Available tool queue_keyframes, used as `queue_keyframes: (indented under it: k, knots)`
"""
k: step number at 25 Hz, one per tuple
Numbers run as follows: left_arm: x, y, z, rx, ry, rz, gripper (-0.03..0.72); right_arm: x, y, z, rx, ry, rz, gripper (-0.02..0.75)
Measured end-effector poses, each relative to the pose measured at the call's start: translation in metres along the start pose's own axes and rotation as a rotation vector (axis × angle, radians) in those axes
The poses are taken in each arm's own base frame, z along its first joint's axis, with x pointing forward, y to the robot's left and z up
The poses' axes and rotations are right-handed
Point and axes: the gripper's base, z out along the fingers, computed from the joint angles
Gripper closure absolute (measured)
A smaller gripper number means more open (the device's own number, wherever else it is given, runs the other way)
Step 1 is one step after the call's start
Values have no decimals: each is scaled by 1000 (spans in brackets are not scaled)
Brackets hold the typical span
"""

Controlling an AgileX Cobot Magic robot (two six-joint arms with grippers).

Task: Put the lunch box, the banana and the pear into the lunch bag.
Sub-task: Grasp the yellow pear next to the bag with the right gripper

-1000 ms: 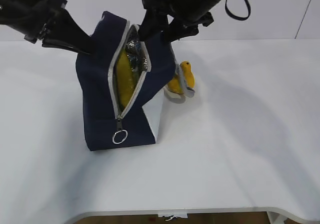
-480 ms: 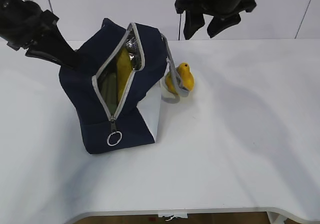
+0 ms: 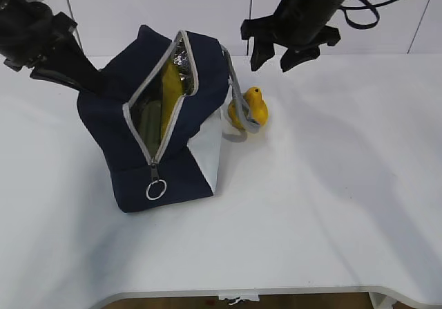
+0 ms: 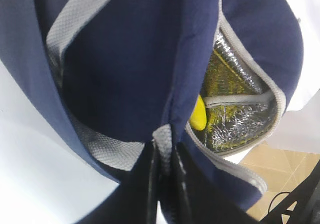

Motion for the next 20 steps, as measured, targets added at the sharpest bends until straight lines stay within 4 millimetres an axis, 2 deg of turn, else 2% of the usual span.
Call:
queue_keyframes:
  k: [5,11,20]
  knots:
    - [0,1,0,0,0,-2,676,-3,2,7,-30,-36,20,286]
    - [0,1,0,0,0,-2,676,4,0,34,-38,21,39,286]
    - [0,1,0,0,0,-4,676,5,0,41,-55,26,55,286]
